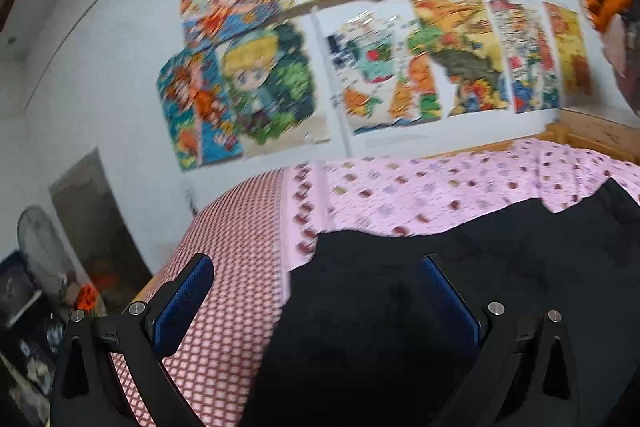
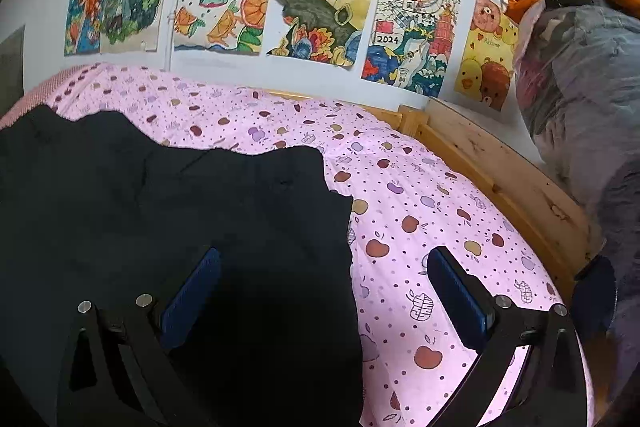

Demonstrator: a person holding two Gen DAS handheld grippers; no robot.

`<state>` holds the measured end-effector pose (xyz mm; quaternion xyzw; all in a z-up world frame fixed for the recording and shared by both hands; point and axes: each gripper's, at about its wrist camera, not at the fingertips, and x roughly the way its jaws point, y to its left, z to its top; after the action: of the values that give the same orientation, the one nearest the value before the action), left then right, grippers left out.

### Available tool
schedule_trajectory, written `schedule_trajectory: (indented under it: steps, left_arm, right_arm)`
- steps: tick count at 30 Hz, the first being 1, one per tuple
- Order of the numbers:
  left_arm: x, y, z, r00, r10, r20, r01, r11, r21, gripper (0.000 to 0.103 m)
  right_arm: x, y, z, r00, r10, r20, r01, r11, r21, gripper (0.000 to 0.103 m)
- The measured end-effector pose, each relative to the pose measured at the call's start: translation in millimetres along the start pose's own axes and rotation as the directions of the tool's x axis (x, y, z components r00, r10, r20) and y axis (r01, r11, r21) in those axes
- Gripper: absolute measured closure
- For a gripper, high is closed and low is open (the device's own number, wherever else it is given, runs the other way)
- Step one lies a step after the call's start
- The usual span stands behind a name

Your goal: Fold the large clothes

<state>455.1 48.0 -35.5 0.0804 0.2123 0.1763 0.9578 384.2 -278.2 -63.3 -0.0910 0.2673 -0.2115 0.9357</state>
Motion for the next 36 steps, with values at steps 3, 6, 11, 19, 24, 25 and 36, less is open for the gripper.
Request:
schedule_trajectory:
  steps: [3, 6, 11, 19, 24, 25, 36]
  left_arm:
    - [12.5, 17.9, -7.5, 0.998, -0.007, -0.057, 0.005, 1.0, -0.029, 0.0]
    - [22.2, 28.4, -15.9, 0.993, -0.024, -0.114, 0.019, 0.999, -0.048, 0.0]
    - [35.7, 28.2, -26.3, 0.982, -0.061, -0.18, 0.055, 0.998, -0.037, 0.0]
    - [44.0, 16.1, -39.7, 0.973, -0.038, -0.228, 0.043, 0.999, 0.017, 0.0]
    - [51.0, 18.0, -45.4, 0.963, -0.069, -0.262, 0.071, 0.997, 0.0, 0.0]
    - [52.7, 18.6, -46.8, 0.959, -0.079, -0.271, 0.08, 0.997, -0.006, 0.0]
    - [71.9, 31.4, -58.5, 0.916, -0.212, -0.341, 0.174, 0.975, -0.139, 0.0]
  right_arm:
    - [-3.8, 6.3, -1.4, 1.0, -0.003, 0.014, 0.004, 0.999, -0.041, 0.002]
    - [-8.0, 14.4, -2.3, 1.0, -0.005, 0.03, 0.007, 0.996, -0.089, 0.002]
    - [-13.6, 25.1, -2.9, 0.999, -0.004, 0.047, 0.011, 0.989, -0.148, 0.002]
    - [-15.1, 33.1, -4.8, 0.998, -0.006, 0.06, 0.017, 0.981, -0.192, 0.002]
    - [-7.7, 29.4, -6.3, 0.999, 0.0, 0.037, 0.006, 0.984, -0.177, 0.002]
    - [-5.1, 29.0, -6.3, 0.999, 0.003, 0.032, 0.003, 0.985, -0.173, 0.002]
    - [31.7, 14.2, -17.4, 0.986, 0.121, -0.116, -0.129, 0.99, -0.061, 0.002]
